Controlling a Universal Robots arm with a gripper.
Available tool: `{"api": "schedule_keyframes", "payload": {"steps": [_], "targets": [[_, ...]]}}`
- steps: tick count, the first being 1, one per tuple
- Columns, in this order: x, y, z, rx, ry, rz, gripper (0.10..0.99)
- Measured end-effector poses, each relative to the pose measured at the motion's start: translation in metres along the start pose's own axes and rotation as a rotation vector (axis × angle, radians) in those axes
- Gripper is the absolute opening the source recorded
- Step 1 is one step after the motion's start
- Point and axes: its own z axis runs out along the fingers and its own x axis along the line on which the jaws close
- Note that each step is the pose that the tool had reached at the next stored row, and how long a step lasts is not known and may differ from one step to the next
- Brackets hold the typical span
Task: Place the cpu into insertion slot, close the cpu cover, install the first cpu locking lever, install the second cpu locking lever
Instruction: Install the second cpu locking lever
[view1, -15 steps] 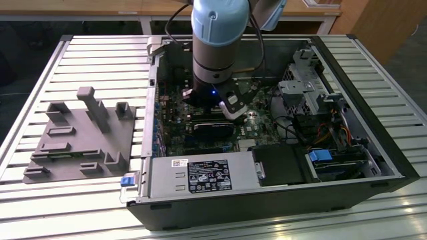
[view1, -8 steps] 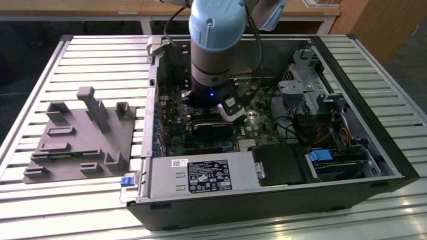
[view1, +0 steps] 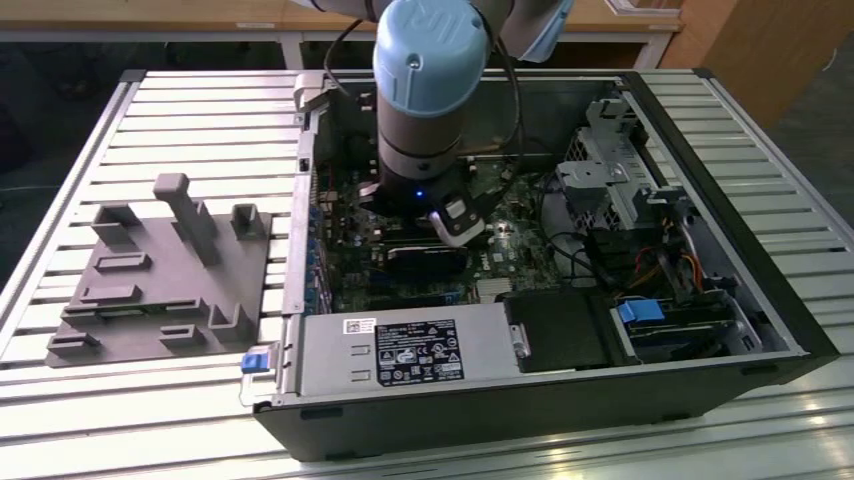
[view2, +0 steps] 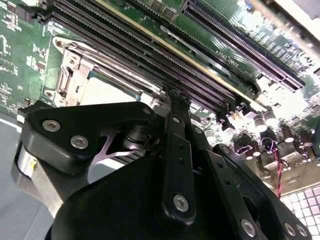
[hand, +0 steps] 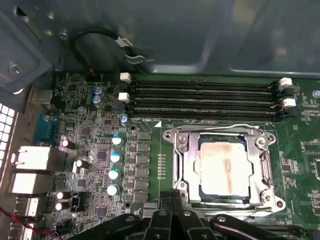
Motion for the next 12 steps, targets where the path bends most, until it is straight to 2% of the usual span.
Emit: {"api": "schedule_keyframes", "payload": {"steps": [5, 12], "targets": [[0.001, 0.0, -0.0005, -0.003, -0.0001, 0.0, 0.11], [0.002, 0.0034, -0.0113, -0.003, -0.0001, 0.0, 0.11]]}}
